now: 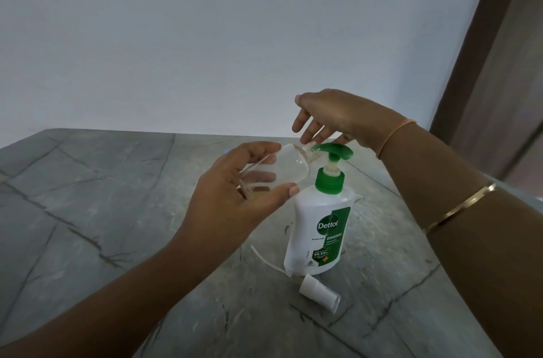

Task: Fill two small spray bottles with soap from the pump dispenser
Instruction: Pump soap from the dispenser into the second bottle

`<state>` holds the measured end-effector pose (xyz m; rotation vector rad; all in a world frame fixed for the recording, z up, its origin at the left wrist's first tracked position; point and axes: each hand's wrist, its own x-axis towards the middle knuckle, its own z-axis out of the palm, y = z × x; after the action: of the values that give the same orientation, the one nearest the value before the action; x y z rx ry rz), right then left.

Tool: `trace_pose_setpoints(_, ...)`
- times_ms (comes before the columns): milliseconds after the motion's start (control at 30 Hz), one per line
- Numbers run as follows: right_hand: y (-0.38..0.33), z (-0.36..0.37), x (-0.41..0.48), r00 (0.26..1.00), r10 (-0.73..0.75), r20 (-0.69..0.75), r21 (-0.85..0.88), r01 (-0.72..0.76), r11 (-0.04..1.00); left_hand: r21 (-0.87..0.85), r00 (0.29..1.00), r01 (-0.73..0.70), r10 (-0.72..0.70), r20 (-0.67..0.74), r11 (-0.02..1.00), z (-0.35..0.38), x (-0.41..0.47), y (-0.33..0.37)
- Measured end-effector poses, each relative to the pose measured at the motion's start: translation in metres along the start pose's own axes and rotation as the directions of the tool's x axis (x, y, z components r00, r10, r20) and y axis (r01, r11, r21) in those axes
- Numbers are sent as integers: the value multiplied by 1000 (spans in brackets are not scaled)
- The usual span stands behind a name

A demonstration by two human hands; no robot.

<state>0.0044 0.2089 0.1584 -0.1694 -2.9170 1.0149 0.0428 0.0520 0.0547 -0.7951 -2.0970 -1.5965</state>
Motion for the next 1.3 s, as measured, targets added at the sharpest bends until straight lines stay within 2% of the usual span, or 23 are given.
trace_pose_setpoints(100,7,8,0,1000,8,29,-108,-5,994,-32,1000,-4,4,-11,999,0,-1,0)
trace_pose_setpoints(367,17,19,2,990,90,109,-59,-84,995,-59,1000,5,-6,-15,998,1,-3,-2)
trace_pose_setpoints(533,18,20,-3,989,73,128,-31,-70,997,-45,1000,1,-1,-8,999,2,-4,-2)
trace_pose_setpoints(767,12,13,-7,1000,-18,11,6,18,1000,-10,1000,-4,4,-9,1000,2,-4,-1)
trace_pose_setpoints(933,11,7,-6,1000,-2,-14,-18,2,1000,19,1000,-11,11,-15,1000,2,-3,-1)
trace_pose_setpoints(1167,13,16,-5,997,45,59,-98,-39,994,-33,1000,-8,7,-23,999,1,-5,0)
trace_pose_setpoints(1300,17,20,-4,990,98,105,-67,-91,994,-33,1000,-9,8,-25,999,3,-6,-3)
